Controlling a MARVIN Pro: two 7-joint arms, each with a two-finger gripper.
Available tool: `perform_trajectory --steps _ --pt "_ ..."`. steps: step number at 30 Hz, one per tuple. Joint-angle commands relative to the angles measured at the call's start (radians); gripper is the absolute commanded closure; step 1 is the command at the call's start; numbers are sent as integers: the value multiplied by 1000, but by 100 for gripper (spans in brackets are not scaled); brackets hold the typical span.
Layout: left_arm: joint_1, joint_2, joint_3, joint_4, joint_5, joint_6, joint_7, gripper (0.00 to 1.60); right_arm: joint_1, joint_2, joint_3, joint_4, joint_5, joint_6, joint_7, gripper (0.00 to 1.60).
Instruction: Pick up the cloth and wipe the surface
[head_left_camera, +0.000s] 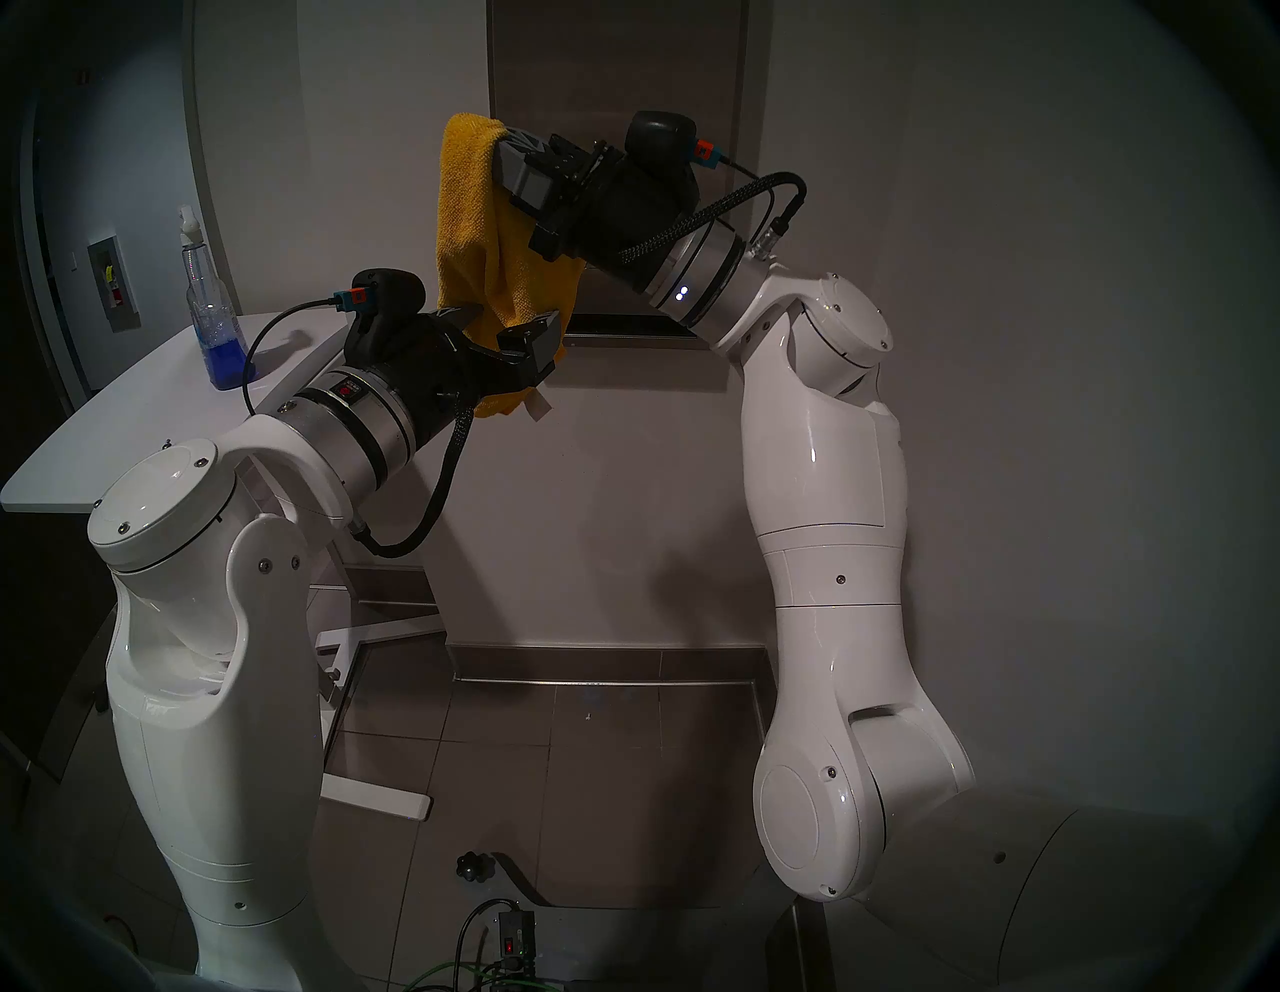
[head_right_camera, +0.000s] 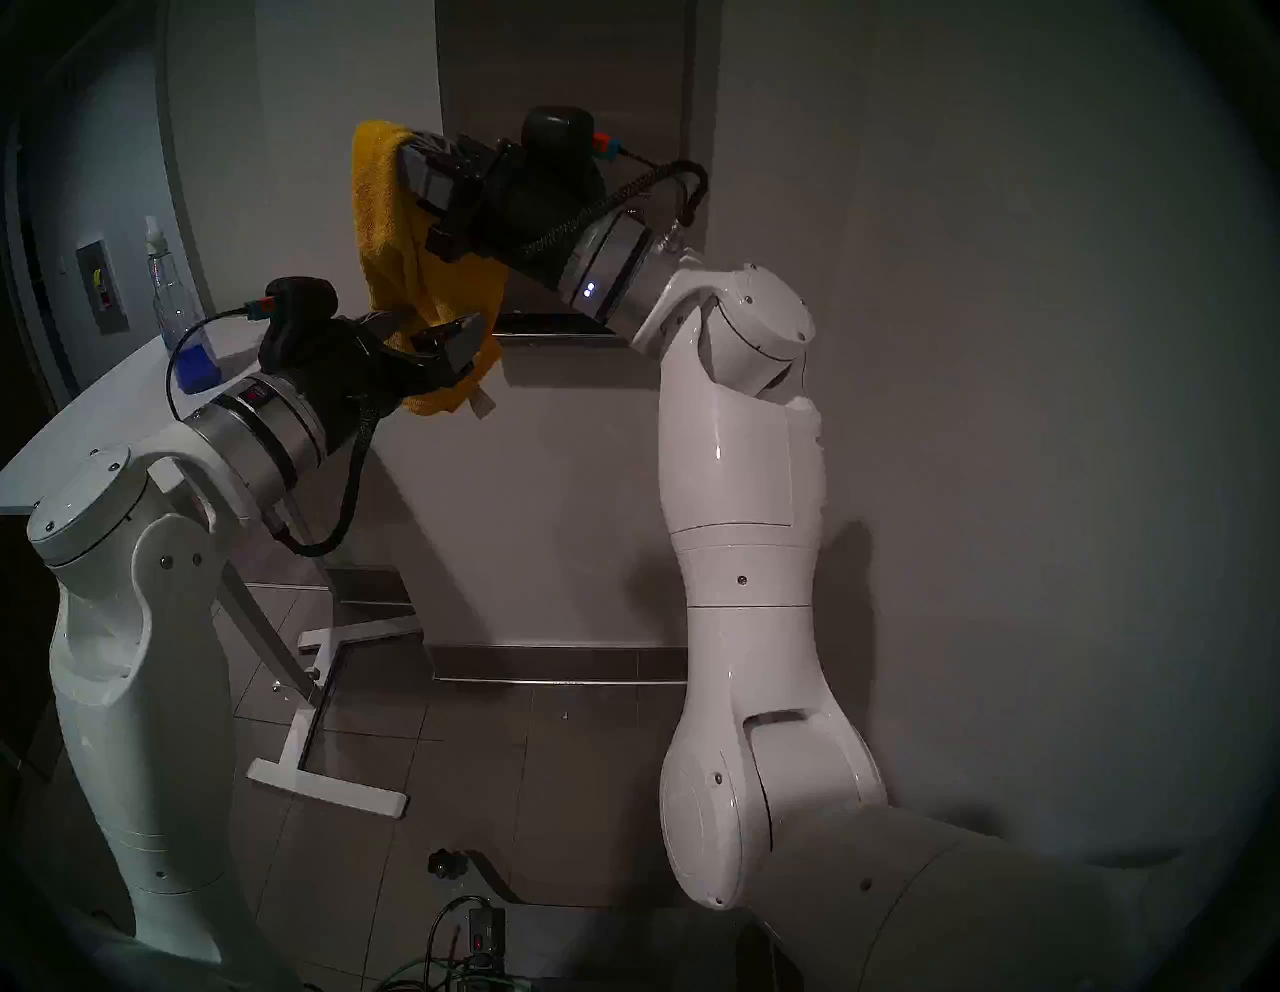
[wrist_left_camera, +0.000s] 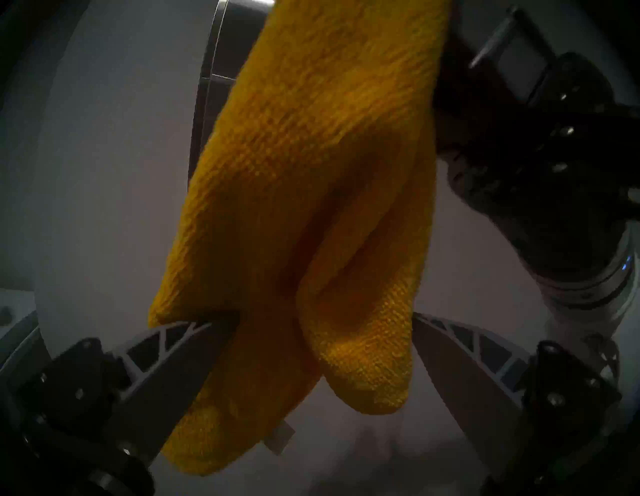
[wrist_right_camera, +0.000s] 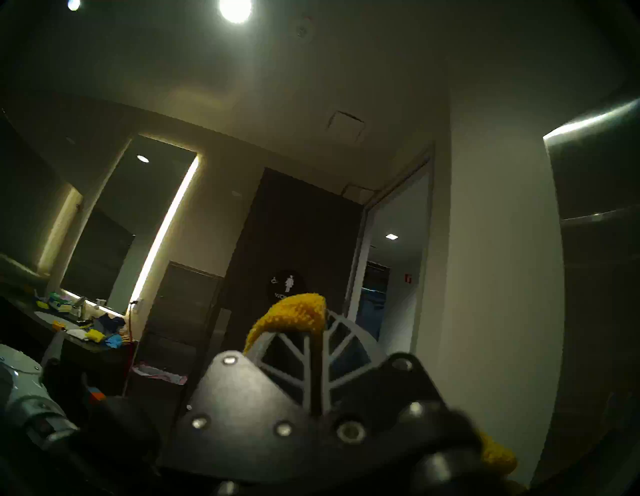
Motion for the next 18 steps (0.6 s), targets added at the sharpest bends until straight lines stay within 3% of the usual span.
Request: perform_trajectory --steps 1,4,5,9,10,12,16,17,18 --pt "-29 6 -2 -25 6 -17 1 0 -7 1 -10 -111 5 110 -2 160" --pt "-30 20 -1 -25 22 -29 0 0 -27 4 -17 -159 -2 176 -10 160" --pt "-30 20 -1 -25 23 -30 -1 160 -30 4 -20 -161 -2 184 -11 160" --pt "-28 27 2 -25 37 -39 0 160 -56 8 -29 -202 -11 242 -21 160" --pt "-27 32 1 -25 53 -46 6 160 -78 12 -34 -242 -20 296 -36 160" --pt "-26 34 1 -25 57 -49 5 160 -77 11 -35 -236 -19 296 -39 160" --pt "-25 53 6 -25 79 -61 2 160 -106 8 -37 -298 -34 378 -70 160" --pt "-23 52 7 -25 85 -65 5 160 -113 3 -35 -312 -41 396 -84 139" --pt "-22 52 8 -25 89 -69 6 160 -120 1 -36 -329 -47 415 -93 9"
